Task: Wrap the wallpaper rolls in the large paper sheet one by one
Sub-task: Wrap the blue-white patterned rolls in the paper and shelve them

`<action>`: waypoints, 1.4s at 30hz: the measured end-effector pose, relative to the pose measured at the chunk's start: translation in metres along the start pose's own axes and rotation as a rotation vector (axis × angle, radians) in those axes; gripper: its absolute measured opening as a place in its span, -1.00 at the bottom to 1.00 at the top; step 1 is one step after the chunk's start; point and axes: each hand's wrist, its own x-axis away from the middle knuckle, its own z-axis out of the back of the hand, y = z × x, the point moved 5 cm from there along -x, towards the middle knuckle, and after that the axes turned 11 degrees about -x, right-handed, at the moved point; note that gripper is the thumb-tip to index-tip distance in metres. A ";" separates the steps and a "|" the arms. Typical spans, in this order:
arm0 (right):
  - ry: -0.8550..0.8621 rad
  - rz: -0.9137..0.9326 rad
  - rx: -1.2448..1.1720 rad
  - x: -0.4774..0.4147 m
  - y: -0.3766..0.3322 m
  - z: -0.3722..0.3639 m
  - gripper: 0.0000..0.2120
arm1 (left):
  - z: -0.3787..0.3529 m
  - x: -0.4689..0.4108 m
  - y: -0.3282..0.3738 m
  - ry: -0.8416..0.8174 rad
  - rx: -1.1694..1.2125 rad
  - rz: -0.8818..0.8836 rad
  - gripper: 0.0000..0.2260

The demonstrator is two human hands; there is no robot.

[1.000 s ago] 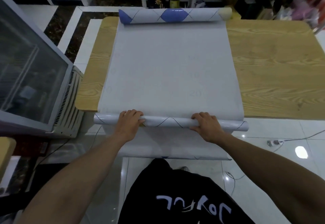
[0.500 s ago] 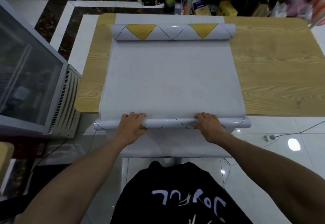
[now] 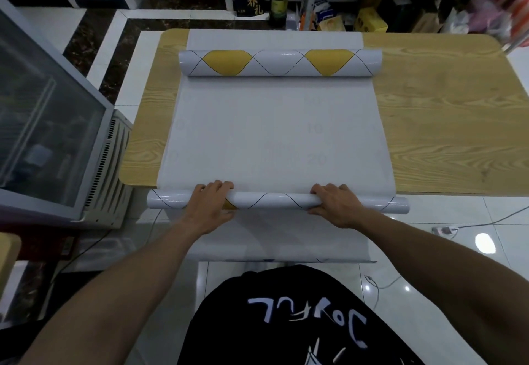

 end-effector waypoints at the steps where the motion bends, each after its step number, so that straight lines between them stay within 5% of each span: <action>1: -0.003 0.009 0.015 0.000 0.000 0.002 -0.57 | 0.001 -0.002 -0.001 0.011 0.000 0.006 -0.56; 8: -0.016 0.027 0.015 -0.004 0.003 0.005 -0.41 | 0.001 -0.008 -0.003 0.035 -0.043 -0.012 -0.69; 16: 0.110 0.025 0.111 -0.009 -0.001 0.020 -0.63 | 0.007 -0.014 -0.004 0.041 -0.024 0.011 -0.53; 26: 0.078 -0.022 0.177 -0.012 0.002 0.020 -0.62 | 0.004 -0.024 0.003 -0.079 -0.138 -0.050 -0.74; 42: 0.071 -0.119 0.223 -0.016 -0.003 0.024 -0.68 | 0.010 -0.028 0.007 -0.143 -0.125 -0.039 -0.70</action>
